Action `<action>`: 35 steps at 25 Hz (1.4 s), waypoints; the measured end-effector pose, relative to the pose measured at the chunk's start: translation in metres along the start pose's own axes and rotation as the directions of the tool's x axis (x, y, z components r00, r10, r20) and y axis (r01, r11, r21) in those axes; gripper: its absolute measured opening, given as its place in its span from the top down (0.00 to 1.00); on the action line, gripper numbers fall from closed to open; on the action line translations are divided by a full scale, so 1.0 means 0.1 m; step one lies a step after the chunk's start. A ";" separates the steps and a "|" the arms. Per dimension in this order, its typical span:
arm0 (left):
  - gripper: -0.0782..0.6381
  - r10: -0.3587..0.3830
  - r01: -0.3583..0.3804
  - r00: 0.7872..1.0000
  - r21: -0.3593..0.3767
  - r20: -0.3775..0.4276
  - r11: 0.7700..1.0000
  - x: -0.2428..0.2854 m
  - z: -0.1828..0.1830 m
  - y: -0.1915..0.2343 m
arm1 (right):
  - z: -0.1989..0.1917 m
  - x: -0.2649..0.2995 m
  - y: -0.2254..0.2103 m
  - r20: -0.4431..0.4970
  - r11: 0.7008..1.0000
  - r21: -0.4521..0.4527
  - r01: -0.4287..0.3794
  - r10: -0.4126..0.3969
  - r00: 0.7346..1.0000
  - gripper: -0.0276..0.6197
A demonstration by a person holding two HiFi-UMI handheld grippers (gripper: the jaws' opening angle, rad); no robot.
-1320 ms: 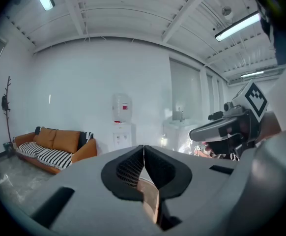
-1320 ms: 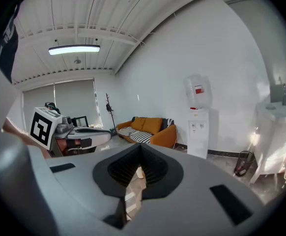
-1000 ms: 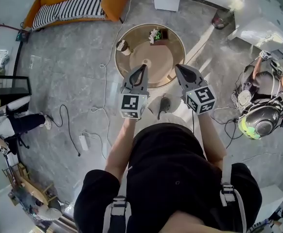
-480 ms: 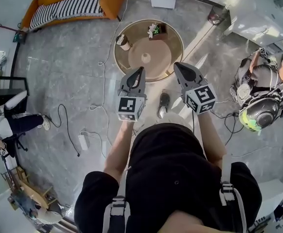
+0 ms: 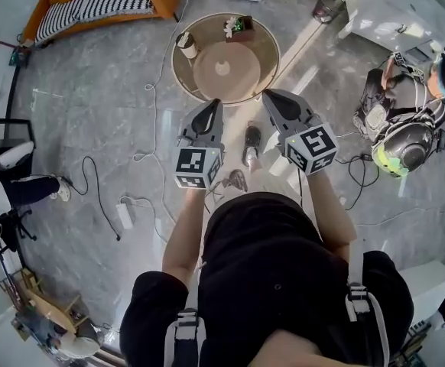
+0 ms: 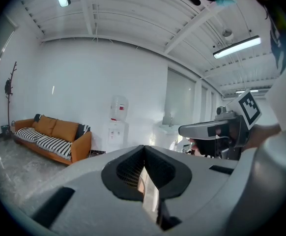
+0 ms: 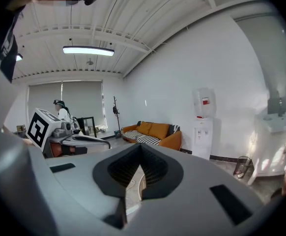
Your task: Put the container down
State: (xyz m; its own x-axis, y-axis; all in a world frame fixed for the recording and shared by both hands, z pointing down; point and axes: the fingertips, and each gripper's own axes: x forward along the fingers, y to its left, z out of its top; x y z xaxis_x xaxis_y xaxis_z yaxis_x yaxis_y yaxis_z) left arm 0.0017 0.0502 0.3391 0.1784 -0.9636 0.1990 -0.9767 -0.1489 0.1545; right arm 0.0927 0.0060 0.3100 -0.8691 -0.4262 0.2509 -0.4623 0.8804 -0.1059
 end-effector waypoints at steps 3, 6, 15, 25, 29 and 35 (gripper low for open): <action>0.86 -0.020 0.020 1.000 -0.011 -0.008 1.000 -0.25 -0.07 -0.13 | -0.06 -0.17 0.23 -0.004 1.000 0.013 0.001 -0.001 1.000 0.95; 0.87 -0.032 0.032 0.999 0.029 0.003 0.999 -0.37 -0.08 -0.25 | -0.11 -0.32 0.38 0.001 1.000 0.028 0.001 -0.001 1.000 0.95; 0.87 -0.064 0.061 0.997 0.049 0.051 0.997 -0.51 0.13 -0.56 | 0.04 -0.77 0.41 0.057 0.999 0.017 0.033 -0.034 0.998 0.95; 0.87 -0.055 0.053 0.997 0.050 0.046 0.997 -0.47 0.21 -0.68 | 0.16 -0.97 0.38 0.081 0.999 -0.016 0.036 -0.034 0.996 0.95; 0.87 -0.055 0.054 0.998 0.045 0.041 0.998 -0.47 0.20 -0.68 | 0.17 -0.95 0.37 0.078 0.999 -0.013 0.038 -0.037 0.996 0.95; 0.87 -0.050 0.049 0.998 0.049 0.029 0.998 -0.54 0.15 -0.57 | 0.16 -0.90 0.45 0.070 0.999 -0.021 0.043 -0.041 0.997 0.95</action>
State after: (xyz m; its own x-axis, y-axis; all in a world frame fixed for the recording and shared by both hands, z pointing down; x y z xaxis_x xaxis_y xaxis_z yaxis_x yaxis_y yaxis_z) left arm 0.0463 0.1070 0.3052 0.2239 -0.9609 0.1631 -0.9714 -0.2065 0.1168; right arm 0.1476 0.0810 0.2675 -0.8596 -0.4756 0.1868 -0.4952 0.8655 -0.0751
